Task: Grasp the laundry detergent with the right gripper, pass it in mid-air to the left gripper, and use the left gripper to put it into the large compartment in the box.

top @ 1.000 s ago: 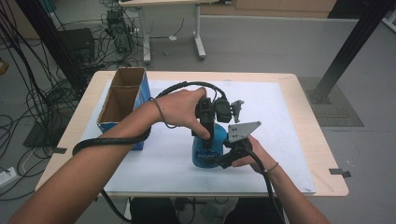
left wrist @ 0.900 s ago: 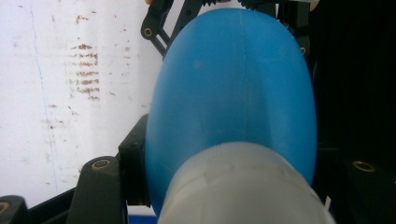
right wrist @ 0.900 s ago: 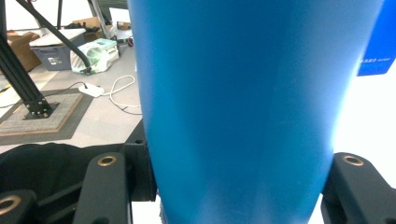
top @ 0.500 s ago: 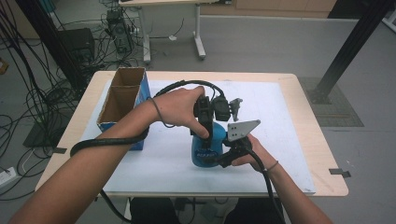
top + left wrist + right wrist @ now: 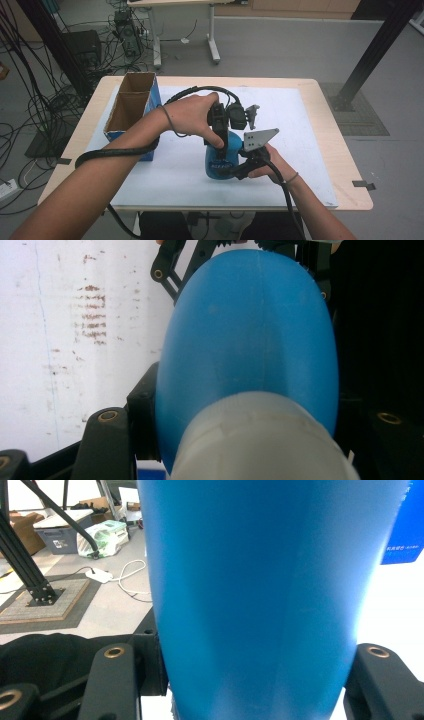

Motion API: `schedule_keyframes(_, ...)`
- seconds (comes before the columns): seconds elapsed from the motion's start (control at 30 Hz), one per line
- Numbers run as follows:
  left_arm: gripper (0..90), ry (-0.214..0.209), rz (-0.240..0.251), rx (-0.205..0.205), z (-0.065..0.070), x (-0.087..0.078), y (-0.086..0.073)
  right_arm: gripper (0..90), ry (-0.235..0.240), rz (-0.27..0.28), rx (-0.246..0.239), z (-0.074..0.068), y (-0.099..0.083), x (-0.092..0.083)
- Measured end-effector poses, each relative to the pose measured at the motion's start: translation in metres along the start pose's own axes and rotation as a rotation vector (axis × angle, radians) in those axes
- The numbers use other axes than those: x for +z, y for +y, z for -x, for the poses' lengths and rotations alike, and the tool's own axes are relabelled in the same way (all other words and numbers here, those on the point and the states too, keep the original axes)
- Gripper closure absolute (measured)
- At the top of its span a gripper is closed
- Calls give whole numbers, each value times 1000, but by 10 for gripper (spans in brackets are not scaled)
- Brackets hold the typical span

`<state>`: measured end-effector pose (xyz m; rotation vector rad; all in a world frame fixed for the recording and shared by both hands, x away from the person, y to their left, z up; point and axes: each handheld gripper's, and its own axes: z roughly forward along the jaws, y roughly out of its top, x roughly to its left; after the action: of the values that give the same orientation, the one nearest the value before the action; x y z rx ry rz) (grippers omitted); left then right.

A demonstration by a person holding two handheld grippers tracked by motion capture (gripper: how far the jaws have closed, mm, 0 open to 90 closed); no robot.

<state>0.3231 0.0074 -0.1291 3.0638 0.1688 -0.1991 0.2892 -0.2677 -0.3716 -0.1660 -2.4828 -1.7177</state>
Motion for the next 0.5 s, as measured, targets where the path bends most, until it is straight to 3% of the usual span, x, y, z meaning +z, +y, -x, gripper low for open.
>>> schedule_keyframes(0.5, 377, 4, 12, 2, 0, 0, -1, 410, 7, 2, 2, 2, 0, 1)
